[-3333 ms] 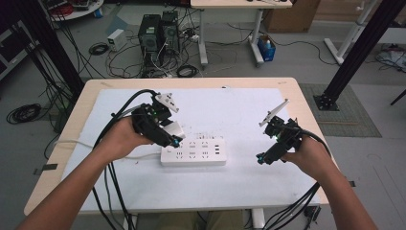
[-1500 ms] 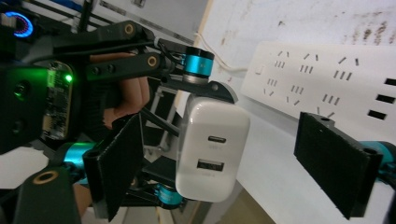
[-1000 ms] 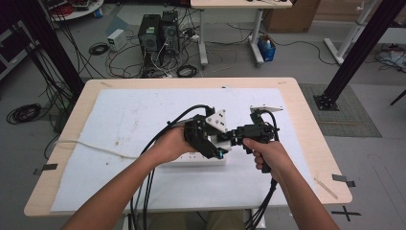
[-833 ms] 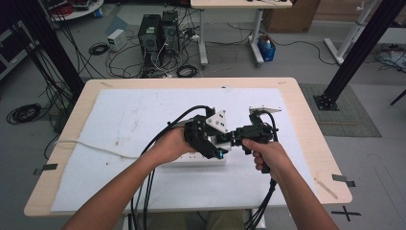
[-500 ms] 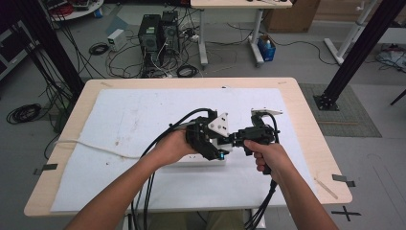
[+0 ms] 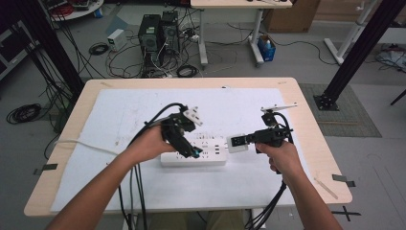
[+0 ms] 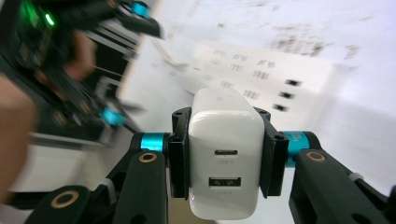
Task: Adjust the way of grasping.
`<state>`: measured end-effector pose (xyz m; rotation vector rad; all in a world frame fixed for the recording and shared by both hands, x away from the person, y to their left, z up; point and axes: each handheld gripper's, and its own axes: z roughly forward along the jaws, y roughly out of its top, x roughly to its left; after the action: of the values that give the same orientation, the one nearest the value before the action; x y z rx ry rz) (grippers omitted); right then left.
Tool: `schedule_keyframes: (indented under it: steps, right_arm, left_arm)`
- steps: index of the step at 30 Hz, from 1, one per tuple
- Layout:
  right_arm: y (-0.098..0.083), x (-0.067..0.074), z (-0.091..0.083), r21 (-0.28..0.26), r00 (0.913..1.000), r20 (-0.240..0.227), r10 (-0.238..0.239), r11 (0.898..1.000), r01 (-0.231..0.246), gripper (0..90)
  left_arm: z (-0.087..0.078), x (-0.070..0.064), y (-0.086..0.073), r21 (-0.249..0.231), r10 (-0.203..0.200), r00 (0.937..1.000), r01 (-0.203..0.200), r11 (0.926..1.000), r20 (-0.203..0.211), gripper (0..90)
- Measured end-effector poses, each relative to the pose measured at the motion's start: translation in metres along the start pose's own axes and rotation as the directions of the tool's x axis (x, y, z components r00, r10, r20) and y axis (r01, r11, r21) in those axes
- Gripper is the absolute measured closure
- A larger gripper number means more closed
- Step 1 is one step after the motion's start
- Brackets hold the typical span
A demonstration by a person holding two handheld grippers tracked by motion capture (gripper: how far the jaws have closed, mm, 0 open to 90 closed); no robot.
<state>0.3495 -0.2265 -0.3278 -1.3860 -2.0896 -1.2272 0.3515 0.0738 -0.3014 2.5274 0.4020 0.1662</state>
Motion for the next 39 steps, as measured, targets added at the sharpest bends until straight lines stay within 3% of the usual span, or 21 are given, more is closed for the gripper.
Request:
schedule_keyframes:
  steps: [1,5,7,8,9,10,14,15,20,21,22,23,25,26,27,28,29,32,35,37,39]
  right_arm:
    - [0.001,0.001,-0.001,0.003,0.9998,0.019,-0.010,1.000,0.010,62.3]
    - [0.007,0.008,-0.006,0.012,0.9914,0.090,-0.096,0.995,0.095,62.2]
    - [0.007,0.008,-0.006,0.012,0.9914,0.090,-0.096,0.995,0.095,62.2]
    - [0.008,0.011,-0.008,0.015,0.9864,0.108,-0.125,0.992,0.124,62.2]
    - [0.011,0.017,-0.009,0.031,0.9672,0.150,-0.205,0.979,0.203,62.2]
    - [0.014,0.021,-0.009,0.067,0.9514,0.170,-0.257,0.966,0.249,62.2]
    - [0.020,0.030,-0.007,0.166,0.9009,0.273,-0.338,0.939,0.301,62.2]
    - [0.021,0.032,-0.006,0.180,0.8927,0.285,-0.349,0.934,0.307,62.2]
    - [0.027,0.035,-0.009,0.219,0.8728,0.302,-0.383,0.919,0.328,62.2]
    - [0.029,0.036,-0.011,0.233,0.8614,0.316,-0.398,0.913,0.336,62.2]
    - [0.029,0.036,-0.011,0.233,0.8614,0.316,-0.398,0.913,0.336,62.2]
    - [0.029,0.036,-0.012,0.236,0.8585,0.319,-0.401,0.911,0.338,62.2]
    - [0.031,0.037,-0.015,0.244,0.8476,0.329,-0.416,0.905,0.349,62.2]
    - [0.032,0.037,-0.018,0.255,0.8376,0.341,-0.427,0.900,0.354,62.2]
    - [0.034,0.038,-0.021,0.275,0.8169,0.364,-0.447,0.890,0.364,62.2]
    - [0.034,0.039,-0.022,0.283,0.8109,0.370,-0.453,0.887,0.366,62.2]
    - [0.034,0.039,-0.022,0.283,0.8109,0.370,-0.453,0.887,0.366,62.2]
    - [0.034,0.040,-0.025,0.314,0.7858,0.395,-0.476,0.874,0.371,62.2]
    - [0.035,0.041,-0.026,0.333,0.7732,0.413,-0.482,0.870,0.364,62.2]
    - [0.034,0.041,-0.027,0.358,0.7597,0.425,-0.493,0.862,0.359,62.2]
    - [0.034,0.042,-0.027,0.362,0.7568,0.425,-0.497,0.860,0.361,62.2]
  left_arm:
    - [-0.008,0.010,-0.014,0.031,-0.025,0.9997,0.025,0.9992,-0.007,19.9]
    - [-0.021,0.024,-0.034,0.083,-0.073,0.9970,0.075,0.9937,-0.023,19.9]
    - [-0.025,0.028,-0.040,0.104,-0.082,0.9963,0.084,0.9910,-0.028,19.9]
    - [-0.033,0.034,-0.050,0.125,-0.085,0.9955,0.090,0.9881,-0.042,19.9]
    - [-0.038,0.038,-0.055,0.131,-0.096,0.9944,0.101,0.9863,-0.044,19.9]
    - [-0.041,0.041,-0.058,0.139,-0.105,0.9937,0.109,0.9842,-0.040,19.9]
    - [-0.051,0.048,-0.069,0.165,-0.116,0.9920,0.123,0.9787,-0.051,19.9]
    - [-0.054,0.051,-0.071,0.180,-0.106,0.9929,0.114,0.9770,-0.053,19.9]
    - [-0.061,0.054,-0.081,0.225,-0.093,0.9944,0.102,0.9691,-0.050,19.9]
    - [-0.062,0.055,-0.083,0.241,-0.089,0.9946,0.099,0.9655,-0.052,19.9]
    - [-0.062,0.054,-0.085,0.235,-0.101,0.9933,0.111,0.9655,-0.055,19.9]
    - [-0.064,0.054,-0.086,0.248,-0.088,0.9949,0.098,0.9639,-0.050,19.9]
    - [-0.066,0.054,-0.090,0.251,-0.092,0.9952,0.097,0.9630,-0.035,19.9]
    - [-0.067,0.054,-0.091,0.250,-0.090,0.9954,0.095,0.9635,-0.030,19.9]
    - [-0.068,0.053,-0.093,0.242,-0.094,0.9954,0.095,0.9655,-0.017,19.9]
    - [-0.068,0.053,-0.093,0.242,-0.094,0.9954,0.095,0.9655,-0.017,19.9]
    - [-0.069,0.053,-0.094,0.258,-0.086,0.9962,0.087,0.9623,-0.018,19.9]
    - [-0.069,0.053,-0.097,0.267,-0.083,0.9962,0.087,0.9597,-0.024,19.9]
    - [-0.070,0.052,-0.099,0.287,-0.076,0.9968,0.080,0.9545,-0.027,19.9]
    - [-0.072,0.051,-0.100,0.283,-0.073,0.9970,0.078,0.9558,-0.025,19.9]
    - [-0.073,0.051,-0.101,0.284,-0.074,0.9969,0.078,0.9556,-0.026,19.9]
